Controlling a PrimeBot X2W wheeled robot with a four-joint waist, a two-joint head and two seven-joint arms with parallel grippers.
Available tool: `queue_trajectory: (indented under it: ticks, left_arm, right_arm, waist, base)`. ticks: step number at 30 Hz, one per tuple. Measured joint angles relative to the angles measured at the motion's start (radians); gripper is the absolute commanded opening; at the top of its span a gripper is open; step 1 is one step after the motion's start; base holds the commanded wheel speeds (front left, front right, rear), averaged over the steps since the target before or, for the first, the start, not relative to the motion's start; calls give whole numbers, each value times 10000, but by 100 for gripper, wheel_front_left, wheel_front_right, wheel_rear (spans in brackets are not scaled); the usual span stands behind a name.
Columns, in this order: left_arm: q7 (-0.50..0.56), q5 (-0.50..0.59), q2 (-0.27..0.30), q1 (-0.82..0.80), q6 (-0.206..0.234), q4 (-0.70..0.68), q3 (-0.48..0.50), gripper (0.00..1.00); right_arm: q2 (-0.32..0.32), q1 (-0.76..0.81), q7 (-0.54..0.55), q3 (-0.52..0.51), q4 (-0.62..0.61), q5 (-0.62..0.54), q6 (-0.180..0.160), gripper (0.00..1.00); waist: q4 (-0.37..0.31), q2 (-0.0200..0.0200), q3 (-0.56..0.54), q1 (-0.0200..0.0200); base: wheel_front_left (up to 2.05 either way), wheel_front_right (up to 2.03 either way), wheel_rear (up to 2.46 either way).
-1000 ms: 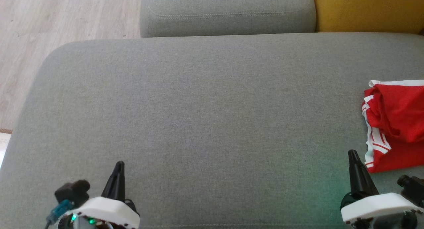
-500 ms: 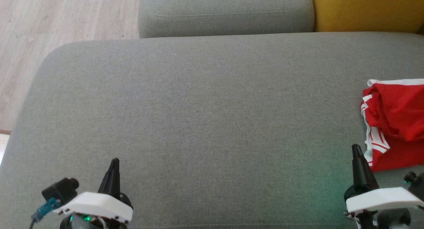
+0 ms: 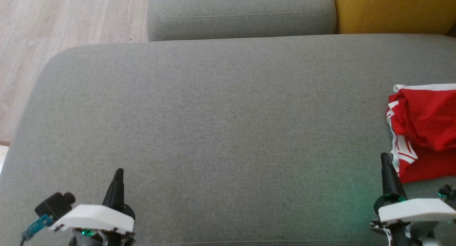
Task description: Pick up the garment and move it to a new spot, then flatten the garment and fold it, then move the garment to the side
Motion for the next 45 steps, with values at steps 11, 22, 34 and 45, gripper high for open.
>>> queue_trajectory:
  ticks: [11,22,34,45]
  left_arm:
    - [305,-1285,-42,-206,-186,96,267,0]
    - [602,-2577,-92,-367,-364,138,512,0]
    - [880,-3981,-165,-555,-581,197,836,0]
    - [1212,-5267,-263,-634,-802,230,1118,0]
  right_arm:
    - [-10,-153,98,-77,249,1252,0,0]
    - [-19,-492,192,-190,458,2491,0,0]
    - [-27,-634,313,-284,673,3837,0,0]
    - [-33,-945,412,-366,913,5078,0,0]
  waist:
    - [-54,0,-2,0]
    - [-108,0,-3,0]
    - [-167,0,-5,0]
    - [-220,0,-7,0]
  base:
    - [0,0,0]
    - [0,0,0]
    - [0,0,0]
    - [0,0,0]
